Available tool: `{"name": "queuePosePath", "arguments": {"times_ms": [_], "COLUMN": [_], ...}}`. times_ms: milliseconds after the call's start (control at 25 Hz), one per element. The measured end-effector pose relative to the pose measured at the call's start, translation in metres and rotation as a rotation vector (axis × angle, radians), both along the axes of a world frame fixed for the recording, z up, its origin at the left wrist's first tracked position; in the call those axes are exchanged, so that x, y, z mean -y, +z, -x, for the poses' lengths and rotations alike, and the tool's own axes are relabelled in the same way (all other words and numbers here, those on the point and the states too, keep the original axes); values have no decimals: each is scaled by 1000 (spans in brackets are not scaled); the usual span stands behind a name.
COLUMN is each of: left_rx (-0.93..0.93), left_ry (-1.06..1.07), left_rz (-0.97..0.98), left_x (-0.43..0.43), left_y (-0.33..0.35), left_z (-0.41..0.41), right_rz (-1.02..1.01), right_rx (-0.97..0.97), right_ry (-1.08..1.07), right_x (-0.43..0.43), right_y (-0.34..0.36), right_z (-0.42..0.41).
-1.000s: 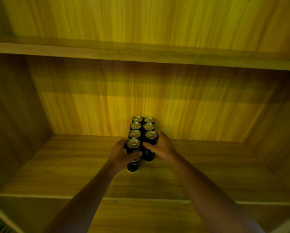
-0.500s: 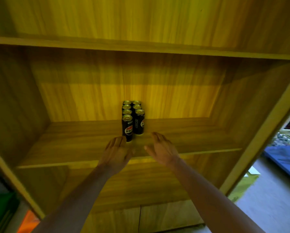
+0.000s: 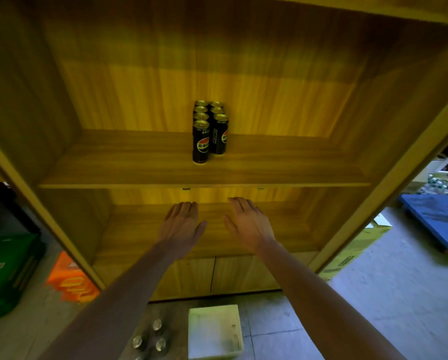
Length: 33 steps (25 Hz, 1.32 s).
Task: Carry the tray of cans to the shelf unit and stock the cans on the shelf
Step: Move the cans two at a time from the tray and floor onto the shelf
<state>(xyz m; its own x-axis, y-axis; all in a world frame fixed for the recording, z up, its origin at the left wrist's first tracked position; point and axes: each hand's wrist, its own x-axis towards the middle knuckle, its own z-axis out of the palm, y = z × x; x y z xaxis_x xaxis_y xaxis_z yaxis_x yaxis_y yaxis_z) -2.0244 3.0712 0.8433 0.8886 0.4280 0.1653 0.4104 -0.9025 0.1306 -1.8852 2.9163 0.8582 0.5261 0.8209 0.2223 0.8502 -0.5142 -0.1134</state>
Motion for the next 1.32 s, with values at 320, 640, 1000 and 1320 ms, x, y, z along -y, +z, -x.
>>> {"name": "queuePosePath", "arguments": {"times_ms": [320,640,1000,1320], "left_rx": [-128,-235,-56,453], "left_ry": [177,526,899,1088], "left_rz": [188,378,541,805], "left_x": [14,8,-10,-6], "left_y": [-213,-571,-839,-899], "left_z": [53,197,267,260], "right_rz": [137,224,246,180], "right_rx": [-98,-119,-340,-739], "right_ry": [128,353,495,280], "right_x": [-17,-61,-93,-114], "right_y": [-209,-555,-860,-932], "right_z": [16,87,167,195]}}
